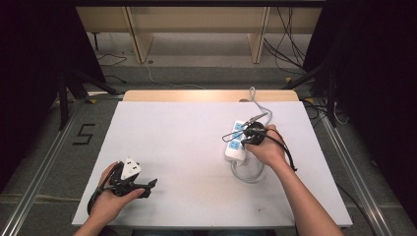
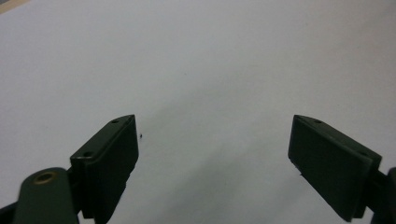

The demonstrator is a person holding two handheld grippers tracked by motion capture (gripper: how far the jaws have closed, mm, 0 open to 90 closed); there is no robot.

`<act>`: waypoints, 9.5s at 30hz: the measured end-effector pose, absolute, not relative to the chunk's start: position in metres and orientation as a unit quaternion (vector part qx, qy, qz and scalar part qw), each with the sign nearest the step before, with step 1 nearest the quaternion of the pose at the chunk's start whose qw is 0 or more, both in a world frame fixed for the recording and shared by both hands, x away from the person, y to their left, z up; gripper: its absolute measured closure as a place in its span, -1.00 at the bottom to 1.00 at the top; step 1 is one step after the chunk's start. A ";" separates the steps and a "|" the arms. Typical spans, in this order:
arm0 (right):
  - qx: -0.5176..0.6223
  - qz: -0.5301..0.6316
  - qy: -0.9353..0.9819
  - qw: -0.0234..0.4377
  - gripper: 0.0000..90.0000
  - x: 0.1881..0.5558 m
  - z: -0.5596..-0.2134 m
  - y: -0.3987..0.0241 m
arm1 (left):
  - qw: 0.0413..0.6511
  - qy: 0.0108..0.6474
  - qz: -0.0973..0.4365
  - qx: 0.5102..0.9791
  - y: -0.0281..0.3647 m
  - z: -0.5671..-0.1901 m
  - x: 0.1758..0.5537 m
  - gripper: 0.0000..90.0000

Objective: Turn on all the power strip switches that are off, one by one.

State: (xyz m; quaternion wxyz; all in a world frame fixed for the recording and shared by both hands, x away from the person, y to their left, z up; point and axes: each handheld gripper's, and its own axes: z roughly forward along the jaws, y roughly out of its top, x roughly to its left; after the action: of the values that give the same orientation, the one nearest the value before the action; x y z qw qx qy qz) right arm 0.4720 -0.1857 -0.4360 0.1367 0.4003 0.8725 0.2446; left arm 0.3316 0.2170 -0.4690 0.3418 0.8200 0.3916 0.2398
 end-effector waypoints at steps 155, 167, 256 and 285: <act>0.462 0.198 0.853 0.140 1.00 0.546 -0.419 -0.192 | 0.342 0.390 0.238 0.821 0.216 -0.469 0.332 -0.64; 0.467 0.193 0.852 0.138 1.00 0.551 -0.420 -0.194 | 0.342 0.391 0.237 0.821 0.216 -0.470 0.332 -0.64; 0.473 0.147 0.859 0.129 1.00 0.564 -0.431 -0.187 | 0.342 0.389 0.237 0.822 0.216 -0.470 0.332 -0.64; 0.472 0.140 0.859 0.140 1.00 0.563 -0.432 -0.184 | 0.341 0.387 0.237 0.823 0.215 -0.470 0.332 -0.64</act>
State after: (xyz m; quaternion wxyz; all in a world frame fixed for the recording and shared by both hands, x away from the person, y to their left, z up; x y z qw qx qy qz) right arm 0.5625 -0.1839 -0.4323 0.1397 0.4723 0.8590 0.1401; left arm 0.3324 0.2152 -0.4695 0.3412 0.8231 0.3871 0.2370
